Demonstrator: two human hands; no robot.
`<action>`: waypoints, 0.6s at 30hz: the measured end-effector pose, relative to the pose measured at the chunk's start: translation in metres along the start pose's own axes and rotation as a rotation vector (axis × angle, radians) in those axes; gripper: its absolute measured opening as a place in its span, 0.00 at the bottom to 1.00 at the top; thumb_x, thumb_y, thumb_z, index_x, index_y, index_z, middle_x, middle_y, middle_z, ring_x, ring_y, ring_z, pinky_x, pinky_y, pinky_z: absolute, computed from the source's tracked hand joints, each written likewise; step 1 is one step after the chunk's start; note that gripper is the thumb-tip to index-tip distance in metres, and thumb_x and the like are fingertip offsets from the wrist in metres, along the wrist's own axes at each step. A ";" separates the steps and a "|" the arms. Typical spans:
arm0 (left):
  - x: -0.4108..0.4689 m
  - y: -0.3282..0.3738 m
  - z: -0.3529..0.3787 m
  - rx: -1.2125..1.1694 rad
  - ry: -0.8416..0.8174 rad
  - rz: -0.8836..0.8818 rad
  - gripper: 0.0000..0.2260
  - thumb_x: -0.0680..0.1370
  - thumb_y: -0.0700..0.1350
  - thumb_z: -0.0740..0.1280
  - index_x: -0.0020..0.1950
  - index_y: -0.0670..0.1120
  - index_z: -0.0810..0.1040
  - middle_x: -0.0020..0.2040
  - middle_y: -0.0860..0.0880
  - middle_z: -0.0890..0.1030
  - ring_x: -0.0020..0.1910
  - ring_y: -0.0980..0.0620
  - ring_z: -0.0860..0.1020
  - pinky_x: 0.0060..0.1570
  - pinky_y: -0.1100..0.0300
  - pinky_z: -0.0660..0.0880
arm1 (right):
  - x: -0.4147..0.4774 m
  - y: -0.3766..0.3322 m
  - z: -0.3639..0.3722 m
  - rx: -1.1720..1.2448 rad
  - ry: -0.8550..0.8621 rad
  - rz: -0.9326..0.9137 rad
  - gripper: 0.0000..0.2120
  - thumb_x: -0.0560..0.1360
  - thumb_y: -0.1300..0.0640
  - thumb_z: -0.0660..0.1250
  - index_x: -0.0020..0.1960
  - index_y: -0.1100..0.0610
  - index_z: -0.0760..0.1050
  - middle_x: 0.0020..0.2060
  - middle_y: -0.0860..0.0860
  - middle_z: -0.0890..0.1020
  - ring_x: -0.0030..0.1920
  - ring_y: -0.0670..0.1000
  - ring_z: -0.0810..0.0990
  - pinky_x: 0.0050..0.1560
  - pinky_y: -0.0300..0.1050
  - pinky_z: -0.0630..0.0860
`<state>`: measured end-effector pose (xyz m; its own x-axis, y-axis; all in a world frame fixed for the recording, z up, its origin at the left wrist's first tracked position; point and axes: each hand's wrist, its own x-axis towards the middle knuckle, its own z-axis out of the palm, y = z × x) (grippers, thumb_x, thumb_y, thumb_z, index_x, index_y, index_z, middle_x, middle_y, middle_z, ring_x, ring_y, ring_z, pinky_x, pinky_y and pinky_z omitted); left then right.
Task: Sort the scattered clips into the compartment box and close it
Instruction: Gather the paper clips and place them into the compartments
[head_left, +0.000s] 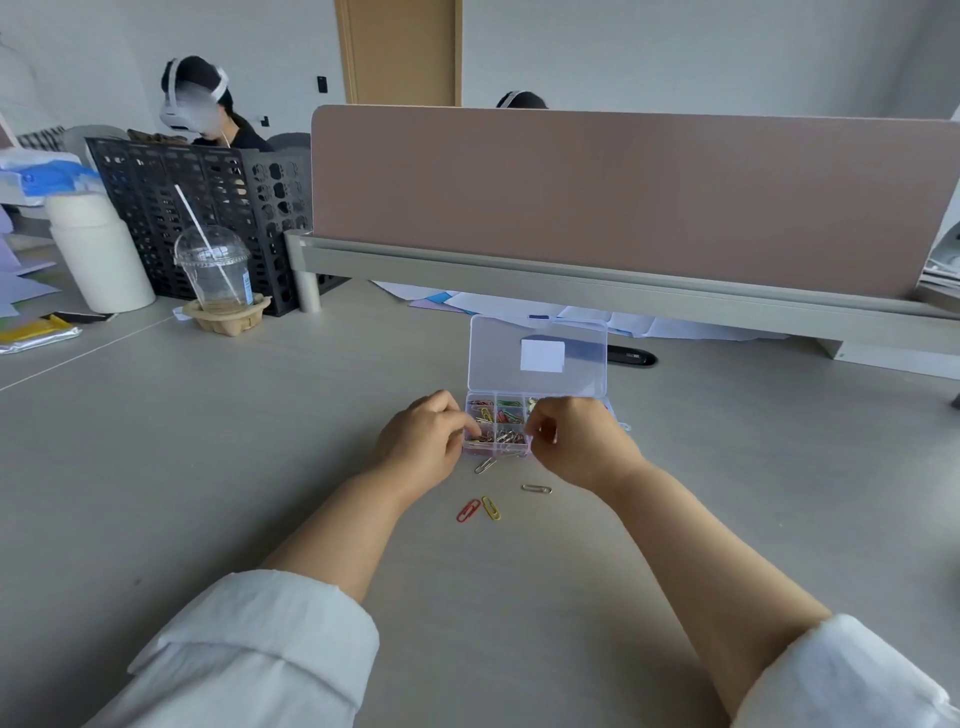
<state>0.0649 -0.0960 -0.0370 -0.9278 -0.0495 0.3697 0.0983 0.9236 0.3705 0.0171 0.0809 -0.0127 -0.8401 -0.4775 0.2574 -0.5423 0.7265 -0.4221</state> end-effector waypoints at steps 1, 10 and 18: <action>-0.001 -0.001 0.000 0.017 -0.012 0.026 0.13 0.75 0.36 0.61 0.51 0.47 0.82 0.49 0.46 0.78 0.51 0.46 0.76 0.48 0.52 0.75 | 0.000 0.000 -0.004 -0.031 -0.051 0.028 0.09 0.72 0.63 0.60 0.44 0.59 0.79 0.42 0.55 0.82 0.44 0.58 0.77 0.39 0.43 0.73; -0.004 0.002 0.002 0.148 -0.101 0.036 0.19 0.75 0.35 0.57 0.62 0.49 0.76 0.57 0.46 0.76 0.60 0.45 0.72 0.57 0.54 0.71 | -0.005 0.003 0.000 -0.223 -0.379 0.067 0.10 0.70 0.63 0.61 0.43 0.60 0.82 0.43 0.58 0.82 0.39 0.56 0.76 0.38 0.42 0.73; -0.013 -0.015 -0.018 0.167 -0.219 -0.205 0.07 0.74 0.43 0.63 0.50 0.46 0.77 0.54 0.48 0.76 0.52 0.46 0.77 0.51 0.55 0.74 | -0.006 -0.006 0.005 -0.161 -0.380 -0.041 0.16 0.72 0.68 0.60 0.51 0.56 0.82 0.52 0.54 0.83 0.52 0.55 0.81 0.54 0.44 0.78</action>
<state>0.0820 -0.1161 -0.0324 -0.9791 -0.1749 0.1035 -0.1420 0.9531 0.2672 0.0257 0.0769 -0.0165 -0.7687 -0.6345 -0.0810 -0.5959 0.7564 -0.2695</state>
